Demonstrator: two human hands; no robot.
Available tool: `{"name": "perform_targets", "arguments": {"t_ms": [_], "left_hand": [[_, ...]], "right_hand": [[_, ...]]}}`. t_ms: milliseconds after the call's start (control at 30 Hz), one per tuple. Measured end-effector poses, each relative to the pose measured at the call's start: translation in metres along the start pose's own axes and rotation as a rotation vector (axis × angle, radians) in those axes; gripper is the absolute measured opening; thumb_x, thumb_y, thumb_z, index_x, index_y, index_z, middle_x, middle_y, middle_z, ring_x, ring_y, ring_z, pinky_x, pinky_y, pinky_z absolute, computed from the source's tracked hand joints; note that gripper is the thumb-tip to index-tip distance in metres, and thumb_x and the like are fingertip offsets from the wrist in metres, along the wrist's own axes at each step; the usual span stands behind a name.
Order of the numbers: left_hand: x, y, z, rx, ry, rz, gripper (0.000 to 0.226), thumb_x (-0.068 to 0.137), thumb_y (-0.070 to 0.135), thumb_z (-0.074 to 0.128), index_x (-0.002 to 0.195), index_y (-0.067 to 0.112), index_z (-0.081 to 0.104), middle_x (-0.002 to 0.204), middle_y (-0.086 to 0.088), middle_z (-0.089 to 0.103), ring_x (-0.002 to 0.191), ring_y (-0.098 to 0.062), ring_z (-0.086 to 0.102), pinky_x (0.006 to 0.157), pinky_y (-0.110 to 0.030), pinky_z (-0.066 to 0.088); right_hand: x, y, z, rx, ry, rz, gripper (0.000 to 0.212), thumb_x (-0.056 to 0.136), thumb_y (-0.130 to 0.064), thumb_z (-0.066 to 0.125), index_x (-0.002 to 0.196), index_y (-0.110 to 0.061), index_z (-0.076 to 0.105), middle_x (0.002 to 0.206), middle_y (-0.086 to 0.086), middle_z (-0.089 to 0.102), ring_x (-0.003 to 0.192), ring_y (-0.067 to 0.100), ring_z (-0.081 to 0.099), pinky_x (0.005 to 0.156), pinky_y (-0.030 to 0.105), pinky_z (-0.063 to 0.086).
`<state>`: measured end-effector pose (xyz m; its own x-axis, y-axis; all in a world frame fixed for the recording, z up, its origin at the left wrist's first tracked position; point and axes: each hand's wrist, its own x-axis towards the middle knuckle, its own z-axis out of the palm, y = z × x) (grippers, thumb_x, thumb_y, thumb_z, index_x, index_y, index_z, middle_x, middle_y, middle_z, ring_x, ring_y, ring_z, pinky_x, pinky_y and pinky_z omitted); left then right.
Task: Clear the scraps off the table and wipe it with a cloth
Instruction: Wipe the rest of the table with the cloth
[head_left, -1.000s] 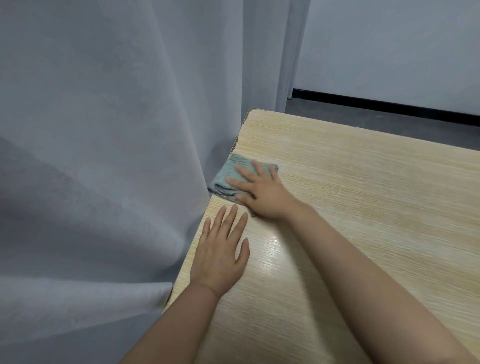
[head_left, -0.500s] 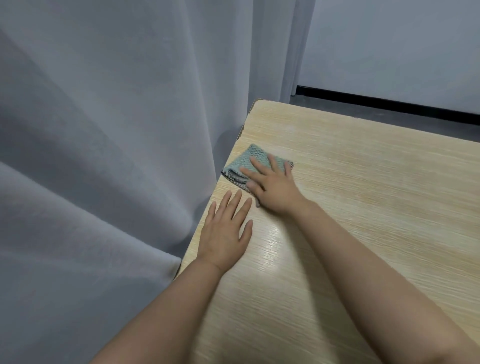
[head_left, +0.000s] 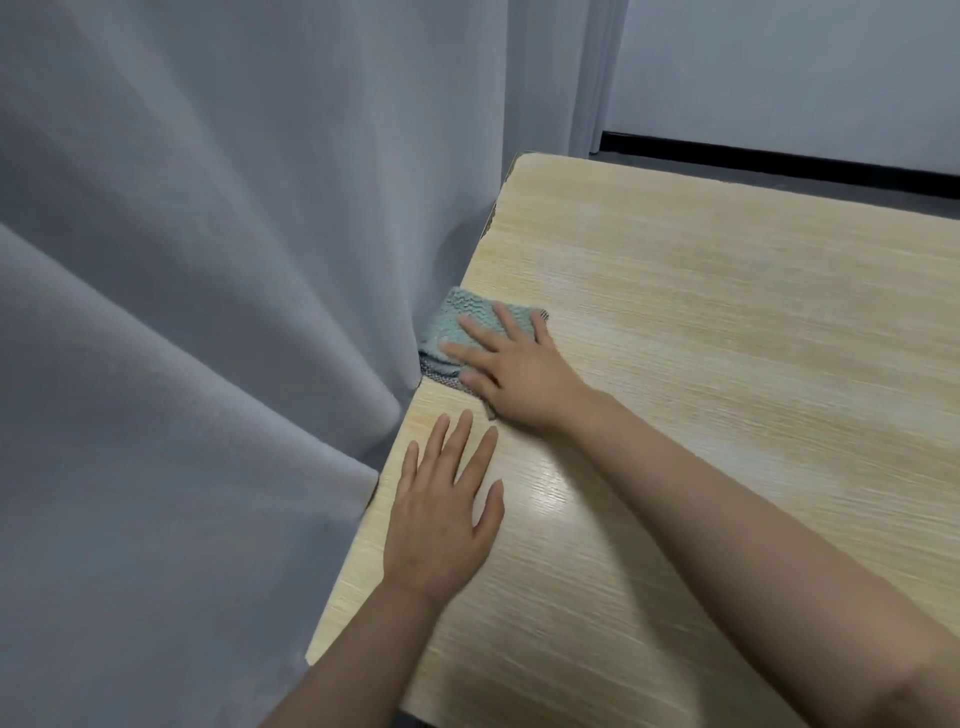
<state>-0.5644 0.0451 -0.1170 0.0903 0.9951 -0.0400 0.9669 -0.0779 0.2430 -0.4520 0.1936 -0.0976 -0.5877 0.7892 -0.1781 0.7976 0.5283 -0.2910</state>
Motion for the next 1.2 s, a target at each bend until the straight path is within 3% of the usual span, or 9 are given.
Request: {"name": "perform_targets", "arguments": {"t_ms": [67, 300, 367, 567, 633, 833, 900, 1067, 1200], "left_hand": [[0.001, 0.001, 0.0, -0.002, 0.009, 0.003, 0.052, 0.095, 0.042, 0.03, 0.145, 0.027, 0.033, 0.154, 0.001, 0.027, 0.144, -0.018, 0.016, 0.116, -0.036, 0.008], [0.001, -0.001, 0.001, -0.012, 0.02, 0.022, 0.052, 0.093, 0.04, 0.032, 0.144, 0.026, 0.035, 0.153, -0.001, 0.03, 0.143, -0.019, 0.019, 0.115, -0.038, 0.012], [0.001, -0.001, 0.001, -0.008, 0.021, 0.028, 0.052, 0.093, 0.039, 0.033, 0.143, 0.025, 0.037, 0.152, -0.002, 0.032, 0.142, -0.02, 0.02, 0.114, -0.04, 0.013], [0.002, -0.002, 0.004, 0.036, 0.035, 0.039, 0.05, 0.092, 0.038, 0.034, 0.137, 0.019, 0.046, 0.147, -0.007, 0.041, 0.14, -0.023, 0.024, 0.113, -0.041, 0.014], [0.003, -0.002, 0.004, 0.031, 0.048, 0.04, 0.051, 0.091, 0.038, 0.035, 0.139, 0.021, 0.044, 0.148, -0.007, 0.039, 0.139, -0.024, 0.026, 0.113, -0.04, 0.013], [0.0, -0.002, 0.004, 0.004, 0.044, 0.029, 0.053, 0.094, 0.04, 0.028, 0.143, 0.024, 0.037, 0.153, -0.004, 0.03, 0.143, -0.021, 0.018, 0.116, -0.039, 0.008], [0.0, -0.001, 0.004, 0.005, 0.05, 0.026, 0.053, 0.094, 0.04, 0.028, 0.142, 0.023, 0.038, 0.152, -0.004, 0.031, 0.143, -0.022, 0.019, 0.116, -0.04, 0.01], [0.001, 0.0, 0.003, 0.042, 0.046, 0.023, 0.053, 0.093, 0.04, 0.027, 0.14, 0.021, 0.042, 0.15, -0.005, 0.036, 0.142, -0.025, 0.024, 0.114, -0.045, 0.019], [0.0, 0.0, 0.003, 0.021, 0.027, 0.02, 0.056, 0.093, 0.042, 0.021, 0.145, 0.024, 0.034, 0.155, -0.003, 0.025, 0.145, -0.022, 0.014, 0.117, -0.042, 0.01]], "right_hand": [[0.002, 0.023, -0.008, 0.004, 0.007, 0.065, 0.047, 0.099, -0.045, 0.028, 0.146, -0.04, 0.021, 0.158, -0.007, 0.004, 0.145, 0.025, -0.009, 0.114, 0.054, -0.009], [-0.006, 0.08, -0.021, 0.089, 0.174, 0.683, 0.048, 0.1, -0.043, 0.022, 0.148, -0.035, 0.019, 0.159, 0.0, 0.002, 0.144, 0.035, -0.009, 0.111, 0.06, -0.01], [0.0, 0.051, -0.015, 0.081, 0.147, 0.631, 0.048, 0.101, -0.041, 0.022, 0.148, -0.034, 0.02, 0.159, 0.0, 0.004, 0.143, 0.038, -0.009, 0.109, 0.063, -0.009], [-0.007, -0.018, 0.005, 0.027, -0.002, 0.029, 0.045, 0.1, -0.04, 0.028, 0.145, -0.04, 0.022, 0.158, -0.01, 0.006, 0.145, 0.027, -0.01, 0.112, 0.056, -0.011], [-0.007, 0.006, -0.002, 0.014, 0.013, 0.071, 0.046, 0.1, -0.041, 0.029, 0.145, -0.039, 0.024, 0.158, -0.008, 0.007, 0.146, 0.025, -0.006, 0.113, 0.054, -0.008], [-0.022, 0.064, -0.012, 0.087, 0.179, 0.612, 0.047, 0.1, -0.042, 0.028, 0.147, -0.035, 0.024, 0.159, -0.001, 0.009, 0.144, 0.033, -0.004, 0.111, 0.058, -0.006], [-0.02, 0.04, -0.007, 0.065, 0.156, 0.565, 0.048, 0.1, -0.041, 0.027, 0.147, -0.033, 0.023, 0.158, -0.001, 0.009, 0.144, 0.036, -0.005, 0.109, 0.062, -0.006], [-0.028, -0.015, 0.012, -0.016, 0.053, 0.092, 0.045, 0.101, -0.04, 0.025, 0.146, -0.038, 0.021, 0.158, -0.009, 0.009, 0.145, 0.029, -0.006, 0.112, 0.057, -0.007], [-0.034, 0.039, -0.002, 0.014, 0.075, 0.234, 0.045, 0.101, -0.037, 0.029, 0.146, -0.036, 0.024, 0.158, -0.005, 0.01, 0.146, 0.026, -0.002, 0.114, 0.055, -0.004]]}}
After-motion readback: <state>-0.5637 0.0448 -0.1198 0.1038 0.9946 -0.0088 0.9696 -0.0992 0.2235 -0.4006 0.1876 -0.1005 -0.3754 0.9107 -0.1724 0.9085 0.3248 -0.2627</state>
